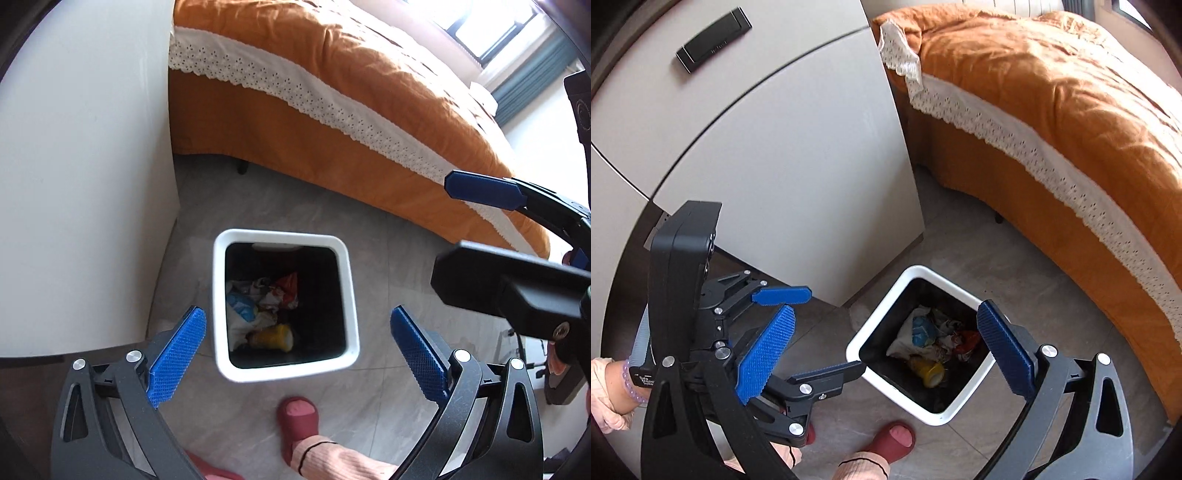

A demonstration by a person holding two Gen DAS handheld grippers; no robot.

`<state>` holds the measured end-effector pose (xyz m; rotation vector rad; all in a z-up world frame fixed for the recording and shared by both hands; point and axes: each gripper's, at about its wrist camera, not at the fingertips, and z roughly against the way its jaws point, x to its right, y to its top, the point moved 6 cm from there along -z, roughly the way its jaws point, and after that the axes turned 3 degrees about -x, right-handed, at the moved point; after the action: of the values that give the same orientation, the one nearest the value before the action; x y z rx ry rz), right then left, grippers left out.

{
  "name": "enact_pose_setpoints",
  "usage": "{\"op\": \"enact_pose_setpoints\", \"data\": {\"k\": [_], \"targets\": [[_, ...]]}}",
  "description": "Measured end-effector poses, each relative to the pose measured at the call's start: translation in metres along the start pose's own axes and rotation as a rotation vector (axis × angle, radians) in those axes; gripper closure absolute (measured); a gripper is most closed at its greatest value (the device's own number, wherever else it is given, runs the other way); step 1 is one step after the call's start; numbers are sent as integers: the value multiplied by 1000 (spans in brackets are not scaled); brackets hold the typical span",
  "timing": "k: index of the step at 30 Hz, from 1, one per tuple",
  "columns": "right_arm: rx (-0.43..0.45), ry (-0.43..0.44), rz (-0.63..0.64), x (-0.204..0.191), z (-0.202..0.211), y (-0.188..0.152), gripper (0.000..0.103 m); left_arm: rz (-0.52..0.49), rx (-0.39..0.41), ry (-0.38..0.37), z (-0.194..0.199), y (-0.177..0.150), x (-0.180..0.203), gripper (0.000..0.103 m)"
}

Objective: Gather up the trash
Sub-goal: 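Move both open grippers back toward the last items on the desk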

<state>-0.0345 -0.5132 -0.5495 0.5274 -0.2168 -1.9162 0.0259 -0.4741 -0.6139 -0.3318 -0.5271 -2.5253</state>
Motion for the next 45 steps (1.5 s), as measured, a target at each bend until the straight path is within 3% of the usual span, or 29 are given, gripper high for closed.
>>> {"op": "enact_pose_setpoints", "data": {"k": [10,17,31,35,39,41,45], "targets": [[64,-69,-24,-21,70,18,5,-45,69,-7,82,23,25,5],[136,-94,-23,-43,118,29,5,-46,132,46,140,29,32,5],[336,-68,76,-120,242,79,5,-16,308,94,308,38,62,5],[368,-26,99,-144,267,93,5,-12,366,127,351,36,68,5],[405,21,118,-175,288,111,5,-10,438,166,406,30,62,5],[435,33,126,-197,299,122,5,-1,469,213,437,24,49,5],[494,58,139,-247,313,141,5,3,531,236,489,10,20,5]]}}
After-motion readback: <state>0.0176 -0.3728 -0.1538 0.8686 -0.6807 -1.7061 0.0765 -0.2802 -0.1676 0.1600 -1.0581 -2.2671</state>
